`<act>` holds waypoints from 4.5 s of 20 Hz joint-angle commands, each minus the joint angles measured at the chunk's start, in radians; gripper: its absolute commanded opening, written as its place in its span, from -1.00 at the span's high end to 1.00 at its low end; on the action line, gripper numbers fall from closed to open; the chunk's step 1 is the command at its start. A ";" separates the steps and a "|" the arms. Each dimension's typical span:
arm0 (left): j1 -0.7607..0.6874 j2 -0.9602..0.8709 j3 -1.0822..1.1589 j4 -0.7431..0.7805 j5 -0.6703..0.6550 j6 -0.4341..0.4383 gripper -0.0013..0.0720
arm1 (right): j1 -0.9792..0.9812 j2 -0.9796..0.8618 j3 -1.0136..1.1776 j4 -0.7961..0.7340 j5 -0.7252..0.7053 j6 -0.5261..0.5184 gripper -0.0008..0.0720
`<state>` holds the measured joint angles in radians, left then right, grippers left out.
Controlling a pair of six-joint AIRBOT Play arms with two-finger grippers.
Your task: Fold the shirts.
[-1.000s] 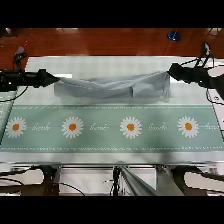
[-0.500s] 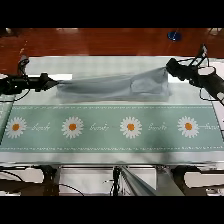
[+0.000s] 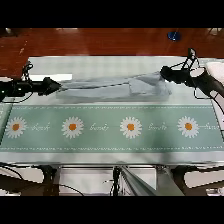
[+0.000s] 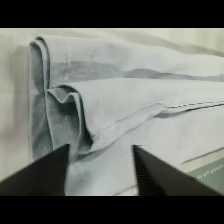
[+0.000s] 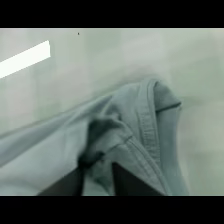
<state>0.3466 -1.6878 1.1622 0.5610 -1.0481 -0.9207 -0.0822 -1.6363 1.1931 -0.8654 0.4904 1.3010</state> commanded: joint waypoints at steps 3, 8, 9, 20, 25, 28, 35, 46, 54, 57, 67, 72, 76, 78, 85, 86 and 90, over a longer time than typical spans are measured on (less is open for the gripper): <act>0.019 0.001 0.083 0.000 -0.054 0.000 -0.67 | -0.008 0.077 0.019 -0.169 0.050 0.024 -0.39; 0.067 0.047 0.269 0.043 -0.033 -0.050 -0.66 | -0.128 0.120 0.226 -0.470 0.238 0.181 -0.38; 0.066 0.048 0.298 0.069 -0.035 -0.072 -0.66 | -0.162 0.098 0.274 -0.475 0.318 0.180 -0.38; -0.004 0.049 0.329 0.090 -0.064 -0.114 -0.65 | -0.289 -0.263 0.476 -0.024 0.794 -0.056 -0.65; -0.006 0.049 0.329 0.091 -0.067 -0.114 -0.65 | -0.249 -0.350 0.476 0.004 0.848 -0.066 -0.65; -0.009 0.049 0.329 0.091 -0.083 -0.114 -0.65 | -0.197 -0.393 0.476 0.097 0.805 -0.069 -0.64; -0.030 0.049 0.329 0.091 -0.127 -0.114 -0.65 | -0.056 -0.428 0.481 0.128 0.744 -0.061 0.91; -0.442 0.029 0.329 0.089 -0.082 -0.276 0.88 | -0.079 -0.119 0.512 -0.090 0.906 -0.006 0.92; -0.822 -0.113 0.329 -0.077 0.128 -0.387 0.88 | -0.078 0.057 0.512 -0.209 1.033 0.041 0.92; -0.906 -0.177 0.330 -0.127 0.163 -0.406 0.88 | -0.078 0.117 0.512 -0.227 1.081 0.046 0.92; -1.045 -0.269 0.330 -0.412 0.372 -0.428 0.88 | -0.078 0.282 0.512 -0.227 1.164 0.063 0.92; -1.079 -0.304 0.340 -0.457 0.419 -0.427 0.89 | -0.078 0.287 0.512 -0.278 1.167 0.062 0.91; -0.932 -0.185 0.341 -0.386 0.362 -0.344 0.89 | -0.078 0.286 0.512 -0.296 1.163 0.076 0.92; -0.804 -0.053 0.341 -0.248 0.308 -0.344 0.89 | -0.067 0.286 0.511 -0.309 1.154 0.087 0.92; -0.320 0.447 0.341 0.047 -0.036 -0.344 0.89 | 0.159 0.192 0.511 -0.463 1.099 0.192 0.92; -0.259 0.501 0.341 0.060 -0.079 -0.342 0.89 | 0.195 0.171 0.511 -0.469 1.057 0.219 0.92; -0.039 0.670 0.341 0.062 -0.231 -0.290 0.89 | 0.293 0.081 0.511 -0.480 0.952 0.311 0.92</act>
<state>0.1509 -1.1435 1.5028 0.5854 -1.1458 -1.2369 0.1406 -1.4971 1.7042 -1.3270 1.5185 1.5398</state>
